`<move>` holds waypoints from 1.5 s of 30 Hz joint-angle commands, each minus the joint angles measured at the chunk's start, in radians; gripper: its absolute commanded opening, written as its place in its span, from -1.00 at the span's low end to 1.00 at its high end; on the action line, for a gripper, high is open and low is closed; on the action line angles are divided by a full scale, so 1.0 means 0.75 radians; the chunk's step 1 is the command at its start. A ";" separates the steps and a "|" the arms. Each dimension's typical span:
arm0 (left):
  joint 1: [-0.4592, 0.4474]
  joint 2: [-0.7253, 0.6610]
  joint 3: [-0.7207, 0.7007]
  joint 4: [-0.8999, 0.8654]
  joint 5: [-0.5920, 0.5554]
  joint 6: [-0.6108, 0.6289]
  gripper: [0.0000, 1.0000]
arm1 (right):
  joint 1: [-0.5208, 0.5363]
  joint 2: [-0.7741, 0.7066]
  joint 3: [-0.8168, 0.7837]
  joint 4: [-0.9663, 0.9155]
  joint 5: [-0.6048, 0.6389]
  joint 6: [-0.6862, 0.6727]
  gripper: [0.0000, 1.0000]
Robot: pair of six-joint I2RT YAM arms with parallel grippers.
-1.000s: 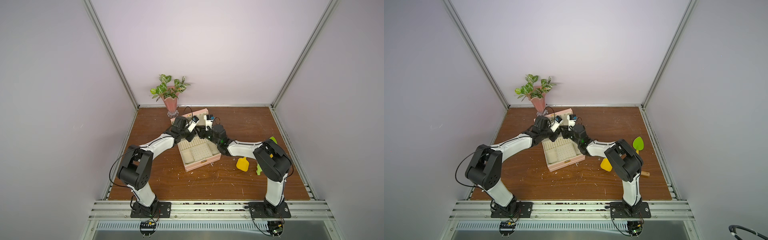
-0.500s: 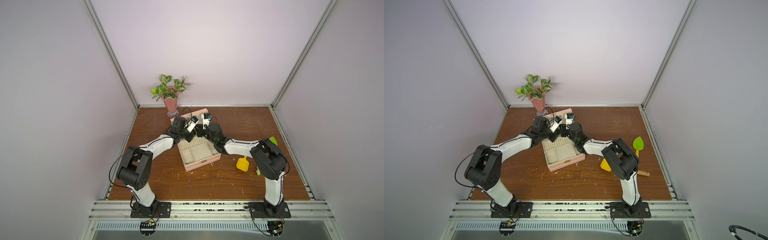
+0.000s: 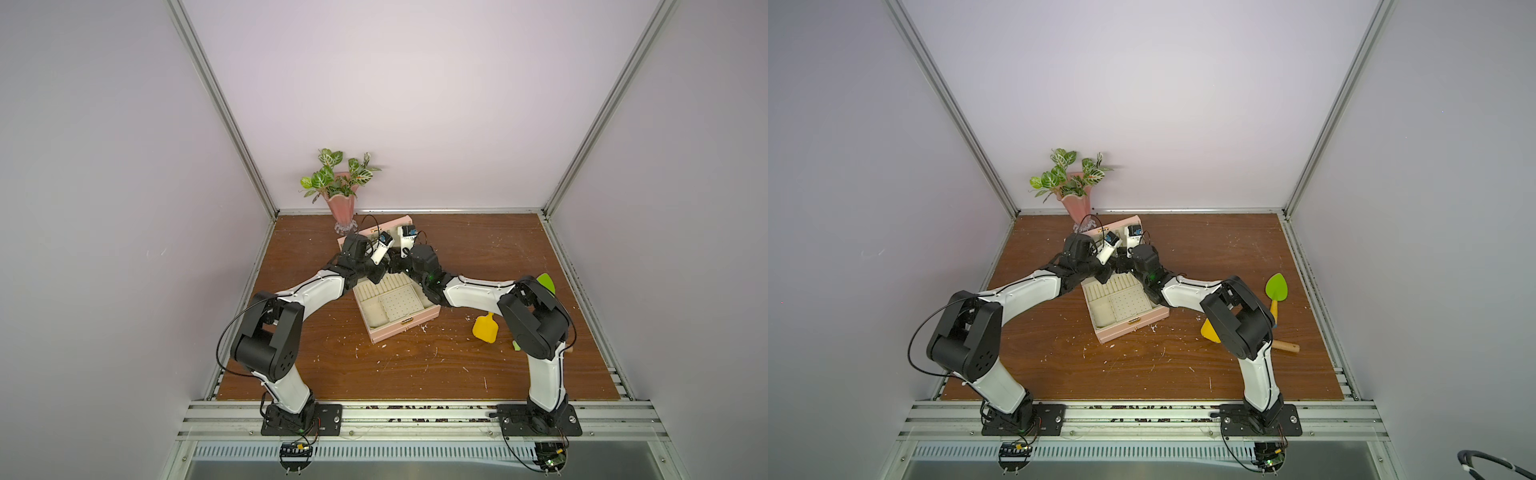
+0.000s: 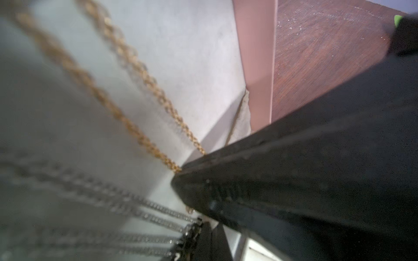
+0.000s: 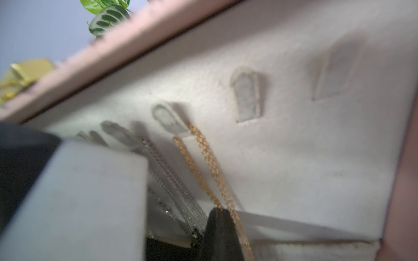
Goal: Put jewelry chain into jewelry box
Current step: Adjust the necklace in the storage slot.
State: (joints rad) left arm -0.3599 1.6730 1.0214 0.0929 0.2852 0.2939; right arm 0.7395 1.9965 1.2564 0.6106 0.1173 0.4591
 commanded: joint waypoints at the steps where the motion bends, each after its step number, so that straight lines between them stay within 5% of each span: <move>1: 0.020 -0.061 -0.021 0.086 -0.027 -0.042 -0.92 | -0.005 -0.074 -0.009 0.023 -0.030 -0.032 -1.00; 14: 0.033 -0.089 -0.046 0.127 -0.071 -0.082 -0.90 | -0.061 -0.149 -0.084 0.012 -0.299 0.018 -1.00; 38: 0.040 -0.119 -0.063 0.165 -0.030 -0.104 -0.90 | -0.068 -0.142 -0.125 -0.009 -0.376 0.006 -1.00; 45: 0.041 -0.121 -0.062 0.166 -0.023 -0.103 -0.90 | -0.082 -0.205 -0.170 0.003 -0.370 -0.018 -0.56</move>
State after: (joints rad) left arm -0.3470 1.6424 0.9714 0.1478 0.2481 0.2245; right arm 0.6853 1.9118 1.1458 0.5819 -0.1524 0.4610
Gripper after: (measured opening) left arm 0.053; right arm 0.220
